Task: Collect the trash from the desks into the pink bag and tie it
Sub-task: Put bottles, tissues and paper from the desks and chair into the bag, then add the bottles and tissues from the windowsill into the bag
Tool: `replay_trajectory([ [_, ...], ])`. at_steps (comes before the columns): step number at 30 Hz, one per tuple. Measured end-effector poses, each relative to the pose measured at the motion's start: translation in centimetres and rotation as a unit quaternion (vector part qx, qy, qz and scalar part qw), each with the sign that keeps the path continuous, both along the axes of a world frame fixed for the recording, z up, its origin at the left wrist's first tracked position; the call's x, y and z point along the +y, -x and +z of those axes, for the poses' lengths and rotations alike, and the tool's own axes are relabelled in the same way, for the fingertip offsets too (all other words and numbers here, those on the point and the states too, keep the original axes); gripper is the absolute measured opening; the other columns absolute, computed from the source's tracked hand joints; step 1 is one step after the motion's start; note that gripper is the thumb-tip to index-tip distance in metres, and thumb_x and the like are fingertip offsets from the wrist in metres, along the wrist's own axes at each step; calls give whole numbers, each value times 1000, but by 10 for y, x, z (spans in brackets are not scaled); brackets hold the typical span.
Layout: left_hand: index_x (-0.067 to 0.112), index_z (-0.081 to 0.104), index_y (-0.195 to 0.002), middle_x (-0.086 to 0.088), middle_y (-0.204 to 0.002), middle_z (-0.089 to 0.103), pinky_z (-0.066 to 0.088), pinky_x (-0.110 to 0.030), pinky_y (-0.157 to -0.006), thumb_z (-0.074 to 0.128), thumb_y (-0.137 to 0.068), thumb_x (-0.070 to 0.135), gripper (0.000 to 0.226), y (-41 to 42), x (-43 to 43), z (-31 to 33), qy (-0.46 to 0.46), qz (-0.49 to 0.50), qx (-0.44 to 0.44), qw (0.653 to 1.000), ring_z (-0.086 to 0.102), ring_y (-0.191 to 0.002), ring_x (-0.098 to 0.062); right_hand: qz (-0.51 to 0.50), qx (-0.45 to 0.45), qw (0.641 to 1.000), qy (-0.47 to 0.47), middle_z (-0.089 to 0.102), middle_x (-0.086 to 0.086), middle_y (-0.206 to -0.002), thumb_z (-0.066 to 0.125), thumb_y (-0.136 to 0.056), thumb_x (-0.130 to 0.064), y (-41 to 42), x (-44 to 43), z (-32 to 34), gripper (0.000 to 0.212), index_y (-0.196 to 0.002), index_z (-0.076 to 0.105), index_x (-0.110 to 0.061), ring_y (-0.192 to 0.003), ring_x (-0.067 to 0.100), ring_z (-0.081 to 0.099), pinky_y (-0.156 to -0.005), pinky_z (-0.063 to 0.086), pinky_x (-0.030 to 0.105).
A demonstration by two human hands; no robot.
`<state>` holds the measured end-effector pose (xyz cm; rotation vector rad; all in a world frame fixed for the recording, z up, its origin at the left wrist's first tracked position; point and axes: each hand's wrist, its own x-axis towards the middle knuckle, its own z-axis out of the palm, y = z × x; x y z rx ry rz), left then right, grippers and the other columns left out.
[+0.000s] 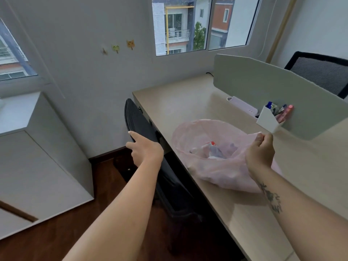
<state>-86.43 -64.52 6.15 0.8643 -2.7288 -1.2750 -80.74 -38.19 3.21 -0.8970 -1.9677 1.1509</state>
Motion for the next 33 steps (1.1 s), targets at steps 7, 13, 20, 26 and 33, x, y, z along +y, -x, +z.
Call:
replay_trajectory([
  [7,23,-2,-154,-12,-158,-26,6,-66,-112,52,-88,51,90,22,27,2,211,-151,32,965,-14,-146,-40,-14,1,1000,-4,59,23,-108,29,-104,-26,10,20,1,30,-105,47,-3,-88,31,51,-72,34,34],
  [13,26,-10,-154,-8,-164,-2,18,-57,-116,64,-69,77,123,101,53,-16,200,-451,-51,868,6,-148,-38,-78,-11,997,-19,60,22,-112,28,-104,-26,25,33,5,31,-108,48,-3,-100,37,55,-77,37,35],
  [20,15,56,-95,-16,-108,64,56,-37,-66,43,-97,21,14,166,95,-38,-74,-480,-23,874,64,-76,-29,-188,-63,978,-61,55,16,-90,29,-103,-26,17,45,13,25,-94,44,-7,-80,29,47,-67,34,36],
  [26,4,43,-113,-8,-113,52,52,-34,-79,34,-98,10,19,197,125,7,-277,-278,25,919,54,-95,-28,-264,-30,958,-110,51,8,-85,28,-103,-25,24,49,57,28,-96,46,-5,-76,26,45,-64,28,34],
  [33,11,55,-99,-4,-90,55,36,-27,-71,45,-102,32,23,255,108,122,-235,-281,250,896,51,-85,-22,-213,63,957,-188,44,3,-68,29,-104,-26,66,51,130,26,-87,38,-8,-68,29,44,-59,27,34],
])
